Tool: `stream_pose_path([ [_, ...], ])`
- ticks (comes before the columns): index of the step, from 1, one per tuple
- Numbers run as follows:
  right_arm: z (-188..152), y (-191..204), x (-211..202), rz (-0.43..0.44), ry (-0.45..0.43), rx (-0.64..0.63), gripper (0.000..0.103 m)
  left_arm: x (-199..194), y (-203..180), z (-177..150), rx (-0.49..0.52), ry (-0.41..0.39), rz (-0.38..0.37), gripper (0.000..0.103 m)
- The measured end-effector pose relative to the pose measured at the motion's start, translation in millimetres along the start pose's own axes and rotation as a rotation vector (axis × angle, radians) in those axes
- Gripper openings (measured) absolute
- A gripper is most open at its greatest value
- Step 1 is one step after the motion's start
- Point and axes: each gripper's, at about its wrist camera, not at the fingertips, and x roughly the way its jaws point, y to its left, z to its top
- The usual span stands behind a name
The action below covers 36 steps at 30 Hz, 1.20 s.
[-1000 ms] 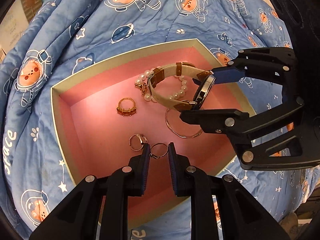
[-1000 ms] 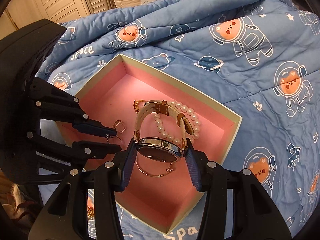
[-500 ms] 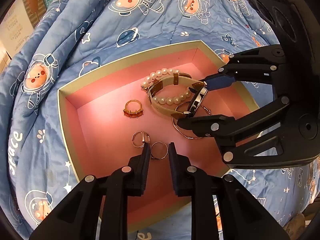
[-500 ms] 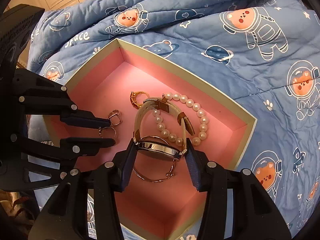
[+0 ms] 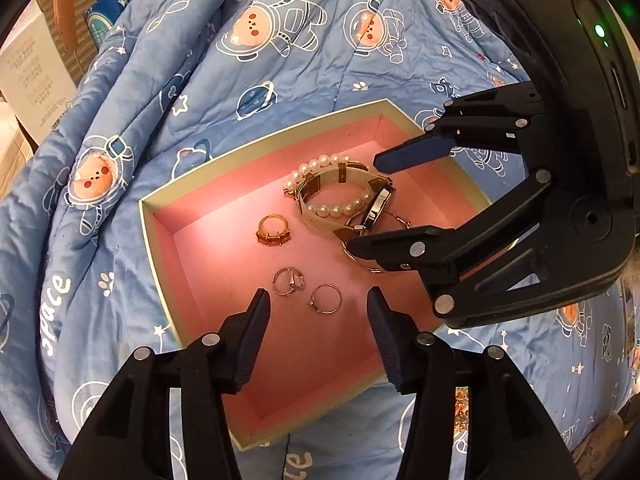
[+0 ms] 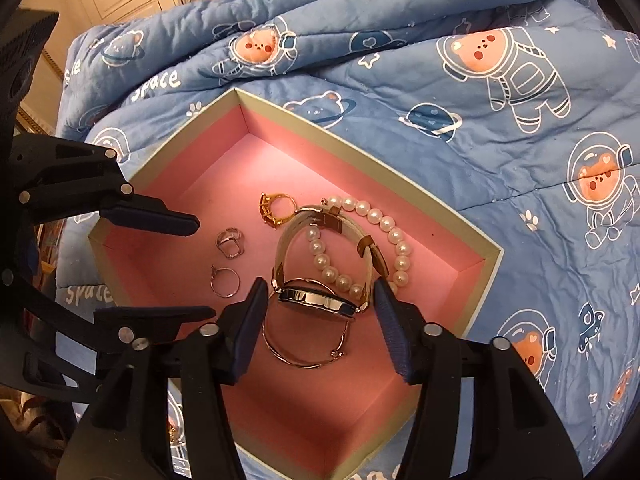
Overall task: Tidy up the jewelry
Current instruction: 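Move both tools back over the gold earring pile beside the box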
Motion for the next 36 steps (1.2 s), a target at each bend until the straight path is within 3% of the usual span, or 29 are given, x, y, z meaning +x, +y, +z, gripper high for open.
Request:
stream_pose_path([
  [3, -1.5, -1.3, -16.6, 0.003, -0.053, 0.021, 0.07, -11.2, -2.2, -6.1, -0.014, -0.04, 0.008, 0.058],
  [7, -10.4, -7.6, -39.7, 0.006, -0.12, 0.08, 0.07, -33.6, -7.0, -22.2, -0.073, -0.127, 0.007, 0.077],
  [11, -28.3, -9.5, -61.4, 0.007, -0.192, 0.15, 0.07, -52.8, -15.0, -45.0, -0.139, -0.208, 0.017, 0.086],
  [16, -56.3, 4.0, -84.4, 0.01, -0.248, 0.184, 0.07, -62.4, -25.3, -72.2, -0.173, -0.268, 0.043, 0.09],
  [21, -83.2, 23.6, -92.3, 0.041, -0.254, 0.203, 0.07, -60.1, -32.5, -96.7, -0.193, -0.266, 0.05, 0.092],
  [36, -133.1, 74.5, -67.9, 0.054, -0.211, 0.177, 0.07, -50.1, -51.0, -148.6, -0.291, -0.304, 0.065, 0.093],
])
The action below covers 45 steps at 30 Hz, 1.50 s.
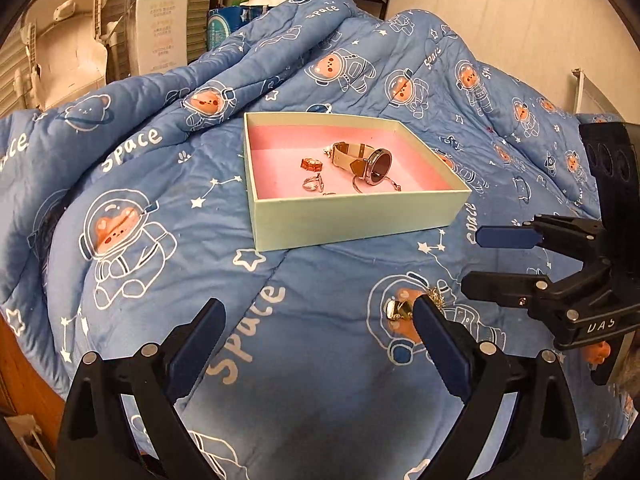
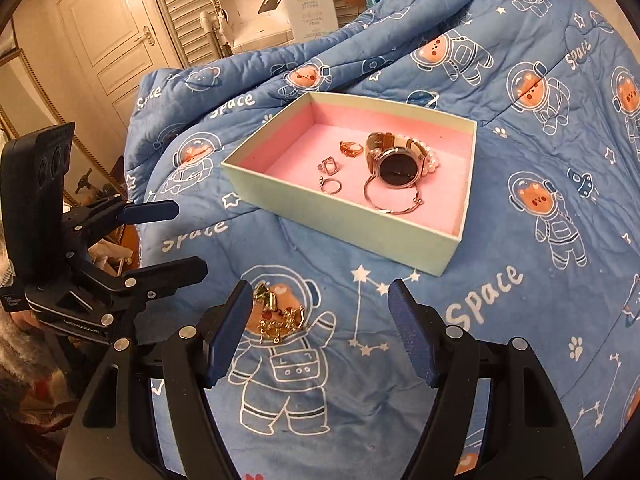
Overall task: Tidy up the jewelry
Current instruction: 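Move both tools back over the gold earring pile beside the box, then grasp a gold chain earring with the right tool while the left tool grasps a gold earring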
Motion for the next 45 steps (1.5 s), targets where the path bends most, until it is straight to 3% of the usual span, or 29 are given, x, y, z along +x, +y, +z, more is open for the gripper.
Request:
stream_pose_path([
  [5, -16.1, 6.3, 5.9, -0.017, 0.018, -0.011, 0.07, -3.2, 4.6, -12.6, -0.055, -0.002, -0.007, 0.091],
  [10, -25.3, 7.8, 5.8, -0.027, 0.029, -0.018, 0.061, -7.5, -1.6, -23.0, -0.069, -0.004, -0.048, 0.084],
  [19, -35.4, 18.6, 14.2, 0.069, 0.07, 0.007, 0.045, -3.6, -13.5, -35.5, -0.078, 0.011, -0.038, 0.08],
  [22, -35.3, 23.4, 21.6, 0.061, 0.077, 0.002, 0.044, -4.1, -15.3, -36.0, -0.059, 0.015, -0.029, 0.074],
  [29, -27.7, 23.0, 31.5, 0.03, 0.072, 0.019, 0.03, -1.9, -13.9, -36.0, -0.059, 0.025, -0.04, 0.059],
  [35, -28.1, 19.5, 32.3, 0.008, 0.058, 0.025, 0.019, 3.1, -21.9, -34.4, -0.008, 0.033, -0.063, 0.044],
  [39, -28.4, 17.1, 30.2, 0.011, 0.057, 0.031, 0.018, 11.2, -34.3, -32.7, 0.072, 0.039, -0.071, 0.036],
  [45, -30.4, 13.5, 26.2, 0.01, 0.058, 0.041, 0.018, 29.0, -48.8, -28.8, 0.209, 0.054, -0.023, 0.031],
])
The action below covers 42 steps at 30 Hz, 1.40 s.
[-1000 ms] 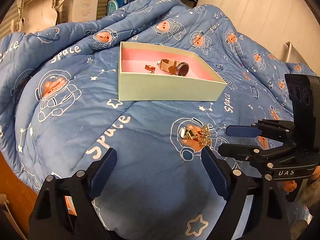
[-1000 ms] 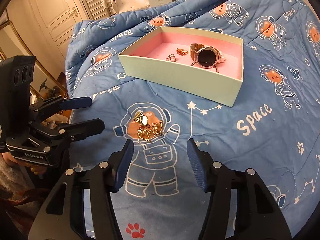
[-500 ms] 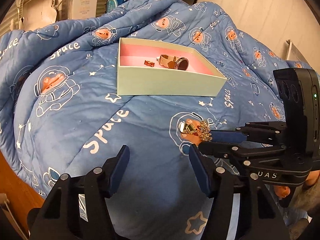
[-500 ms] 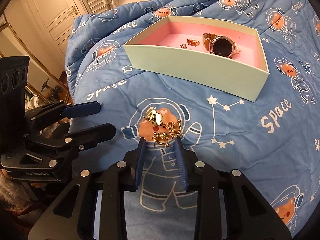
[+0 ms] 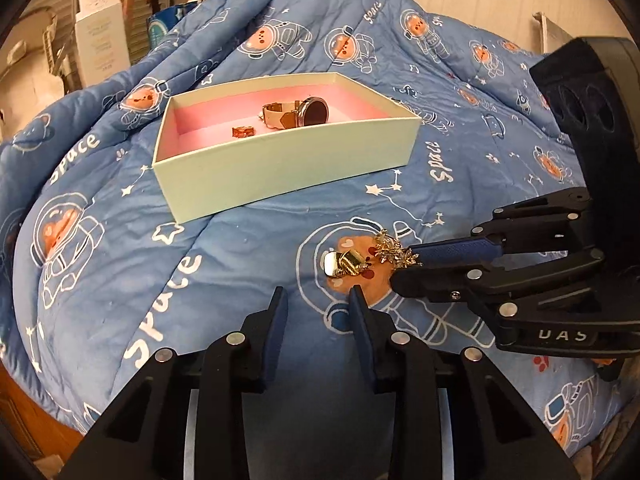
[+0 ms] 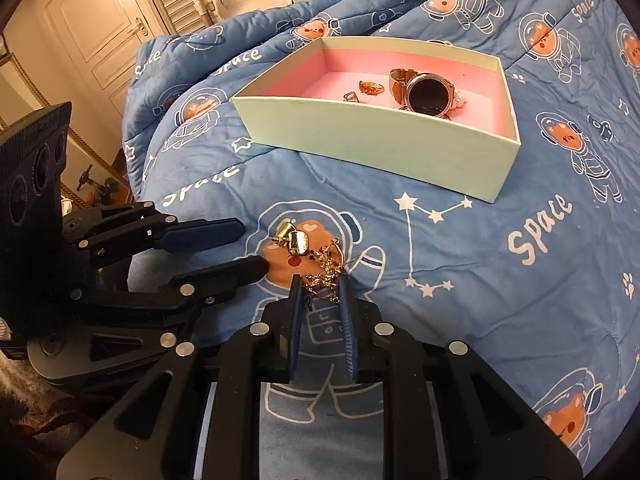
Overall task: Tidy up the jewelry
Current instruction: 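Grasp a gold chain earring with the right tool while the left tool grasps a gold earring, then carry both gold earrings into the pink box and open both tools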
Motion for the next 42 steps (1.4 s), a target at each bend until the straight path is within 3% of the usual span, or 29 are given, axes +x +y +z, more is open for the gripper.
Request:
stream_pose_path([
  [9, -0.3, -4.5, -4.0, -0.002, -0.006, 0.017, 0.018, 13.6, -3.2, 14.3, 0.087, -0.008, 0.004, 0.023],
  [11, -0.1, -5.3, -5.1, -0.001, -0.006, 0.019, 0.018, 13.7, -5.1, 15.0, 0.091, -0.013, -0.006, 0.018],
  [25, -2.8, -10.7, -8.9, 0.007, -0.005, 0.044, 0.018, 0.3, 1.6, 8.1, -0.034, -0.035, -0.096, 0.014],
  [42, 14.6, -7.6, -30.7, 0.078, -0.041, 0.058, 0.018, -28.6, 11.1, 20.9, -0.082, -0.081, -0.105, 0.014],
])
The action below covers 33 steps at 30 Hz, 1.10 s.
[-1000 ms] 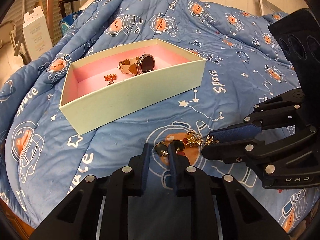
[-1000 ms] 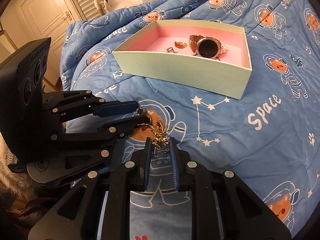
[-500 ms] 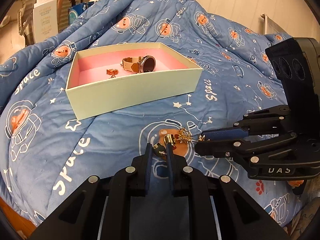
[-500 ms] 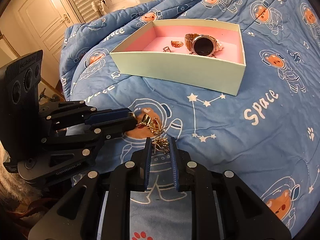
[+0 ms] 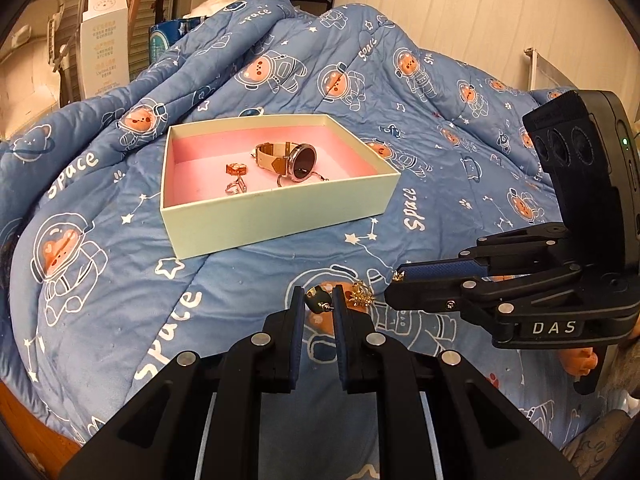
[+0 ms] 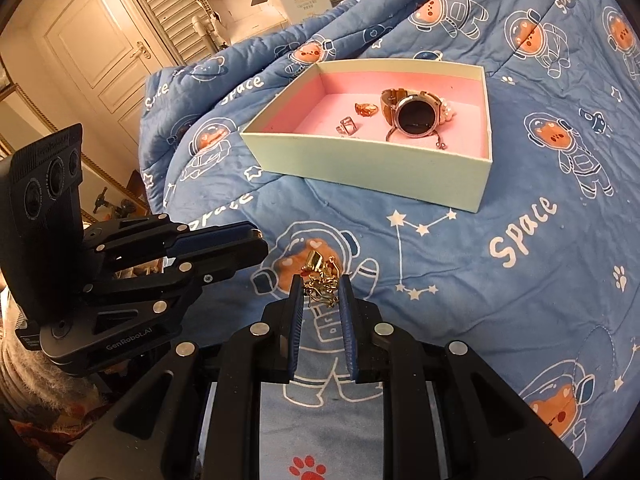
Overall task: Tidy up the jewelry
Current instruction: 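Carry both gold earrings into the pink box and open both tools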
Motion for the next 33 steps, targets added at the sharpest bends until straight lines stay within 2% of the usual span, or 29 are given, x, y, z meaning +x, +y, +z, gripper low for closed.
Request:
stream_pose_path([
  [8, 31.8, 2.9, -11.5, -0.006, -0.035, -0.061, 0.018, -4.2, 17.4, 27.2, -0.009, -0.006, 0.014, 0.014],
  [21, 77.4, -11.1, -8.8, -0.07, -0.057, -0.09, 0.018, 17.5, 48.4, 73.9, -0.055, 0.05, 0.056, 0.014],
  [28, 99.3, -21.8, 10.9, -0.093, 0.003, -0.074, 0.018, 38.1, 52.7, 93.6, -0.059, 0.116, 0.078, 0.014],
  [33, 112.0, -25.6, 29.4, -0.13, 0.066, -0.103, 0.018, 57.9, 53.3, 104.5, -0.042, 0.203, 0.08, 0.014],
])
